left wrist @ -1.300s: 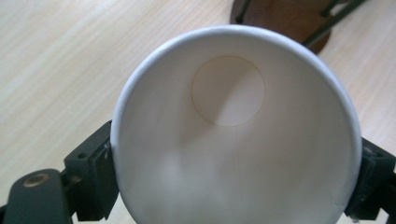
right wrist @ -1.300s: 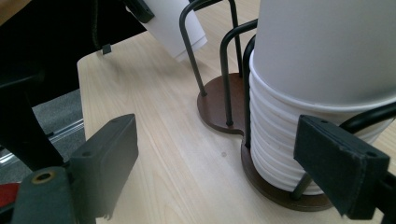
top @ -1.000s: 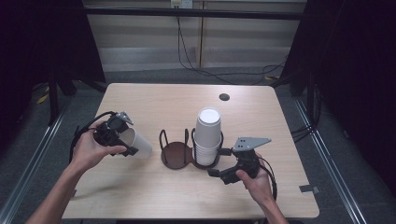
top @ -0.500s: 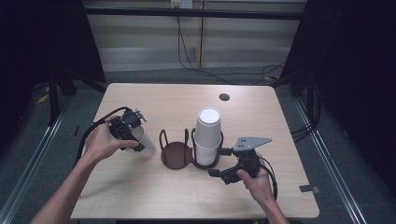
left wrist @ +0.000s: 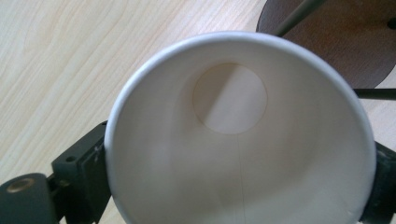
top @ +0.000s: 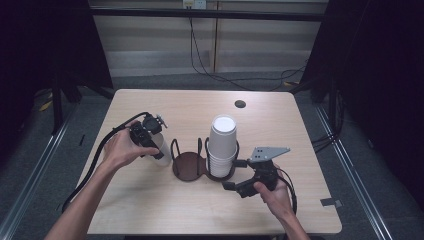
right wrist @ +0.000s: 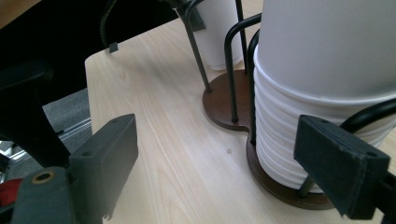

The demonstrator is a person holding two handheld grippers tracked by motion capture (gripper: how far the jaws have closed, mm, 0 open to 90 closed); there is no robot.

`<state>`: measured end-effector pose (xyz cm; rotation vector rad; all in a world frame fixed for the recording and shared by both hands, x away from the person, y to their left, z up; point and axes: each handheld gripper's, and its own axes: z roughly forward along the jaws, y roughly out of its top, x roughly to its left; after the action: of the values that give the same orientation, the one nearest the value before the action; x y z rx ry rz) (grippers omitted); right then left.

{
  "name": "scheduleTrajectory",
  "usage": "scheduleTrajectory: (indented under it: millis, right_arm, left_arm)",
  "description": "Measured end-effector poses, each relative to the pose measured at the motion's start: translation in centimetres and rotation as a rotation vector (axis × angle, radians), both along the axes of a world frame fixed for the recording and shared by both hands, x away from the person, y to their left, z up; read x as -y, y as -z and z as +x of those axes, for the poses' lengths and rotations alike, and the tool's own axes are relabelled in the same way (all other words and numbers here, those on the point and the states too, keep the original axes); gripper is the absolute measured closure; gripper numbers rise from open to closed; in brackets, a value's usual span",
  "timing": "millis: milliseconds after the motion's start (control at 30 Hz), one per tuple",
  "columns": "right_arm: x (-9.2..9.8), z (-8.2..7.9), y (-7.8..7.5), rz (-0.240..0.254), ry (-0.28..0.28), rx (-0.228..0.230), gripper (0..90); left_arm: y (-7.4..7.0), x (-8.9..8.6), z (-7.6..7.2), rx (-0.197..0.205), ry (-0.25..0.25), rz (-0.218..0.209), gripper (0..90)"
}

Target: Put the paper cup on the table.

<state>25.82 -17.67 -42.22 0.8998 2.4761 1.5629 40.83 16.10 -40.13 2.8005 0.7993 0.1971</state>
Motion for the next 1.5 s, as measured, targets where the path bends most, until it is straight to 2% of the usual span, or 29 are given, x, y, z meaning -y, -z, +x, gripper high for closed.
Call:
scheduleTrajectory:
  millis: [67, 400, 433, 467, 567, 667, 733, 800, 833, 900, 1067, 1167, 1367, 1500]
  right_arm:
    - [0.0, 0.0, 0.0, -0.001, -0.001, -0.003, 14.2]
    - [0.0, 0.1, 0.1, -0.007, 0.000, -0.005, 14.2]
    - [0.0, 0.0, 0.1, -0.006, -0.002, -0.004, 14.3]
    - [0.0, 0.0, 0.1, -0.008, -0.001, -0.003, 14.2]
    - [0.0, 0.1, 0.2, -0.006, 0.001, -0.006, 14.3]
    - [0.0, 0.1, 0.2, -0.008, 0.004, -0.005, 14.2]
    - [0.1, 0.1, 0.2, -0.006, 0.007, -0.009, 14.2]
    - [0.1, 0.1, 0.2, -0.005, -0.001, -0.012, 14.3]
    - [0.1, 0.0, 0.1, -0.007, 0.002, -0.010, 14.2]
    - [0.1, 0.0, 0.2, -0.006, 0.003, -0.010, 14.3]
    - [0.0, 0.1, 0.3, -0.016, 0.003, -0.018, 14.2]
    - [-0.1, 0.1, 0.3, -0.016, -0.003, -0.022, 14.2]
    - [-0.1, 0.1, 0.3, -0.021, 0.000, -0.024, 14.3]
    - [-0.1, 0.2, 0.4, -0.023, 0.003, -0.027, 14.3]
  left_arm:
    - [0.1, 0.0, 0.1, 0.015, -0.003, 0.009, 7.0]
    - [0.8, 0.4, 0.2, 0.016, -0.002, 0.024, 6.3]
    - [1.0, 0.5, 0.2, 0.015, 0.002, 0.019, 7.4]
    - [1.1, 0.4, 0.2, 0.004, 0.014, -0.012, 7.4]
    - [1.4, 0.3, 0.4, -0.010, 0.006, -0.035, 7.4]
    - [1.6, 0.0, 0.4, -0.015, 0.019, -0.053, 8.4]
    - [1.8, -0.1, 0.3, -0.007, 0.015, -0.057, 10.4]
    - [2.0, -0.2, 0.2, 0.010, 0.033, -0.086, 10.1]
    - [2.2, -0.2, 0.2, 0.017, 0.027, -0.097, 9.8]
    - [2.2, -0.4, 0.2, 0.005, 0.036, -0.094, 9.2]
    - [2.3, -0.4, 0.1, 0.025, 0.046, -0.101, 9.3]
    - [2.6, -0.6, 0.0, 0.011, 0.054, -0.099, 8.3]
    - [3.1, -1.5, -0.4, 0.006, 0.025, -0.145, 4.9]
    - [3.4, -2.3, -0.6, 0.002, 0.035, -0.146, 5.7]
